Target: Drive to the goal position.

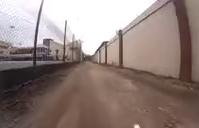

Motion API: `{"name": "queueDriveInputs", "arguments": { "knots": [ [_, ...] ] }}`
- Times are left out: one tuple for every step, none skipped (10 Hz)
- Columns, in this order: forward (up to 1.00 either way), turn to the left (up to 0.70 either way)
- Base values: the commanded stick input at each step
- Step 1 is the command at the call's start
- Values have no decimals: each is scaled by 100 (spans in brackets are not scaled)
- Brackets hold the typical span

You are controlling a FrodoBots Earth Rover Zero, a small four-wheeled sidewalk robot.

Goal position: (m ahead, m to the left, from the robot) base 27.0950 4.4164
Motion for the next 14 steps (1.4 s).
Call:
{"name": "queueDriveInputs", "arguments": {
  "knots": [
    [70, 0],
    [70, 0],
    [70, 0],
    [70, 0],
    [70, 0],
    [70, 0],
    [70, 35],
    [70, 29],
    [70, 23],
    [70, 17],
    [70, 11],
    [70, 5],
    [70, 0],
    [70, 0]
  ]
}}
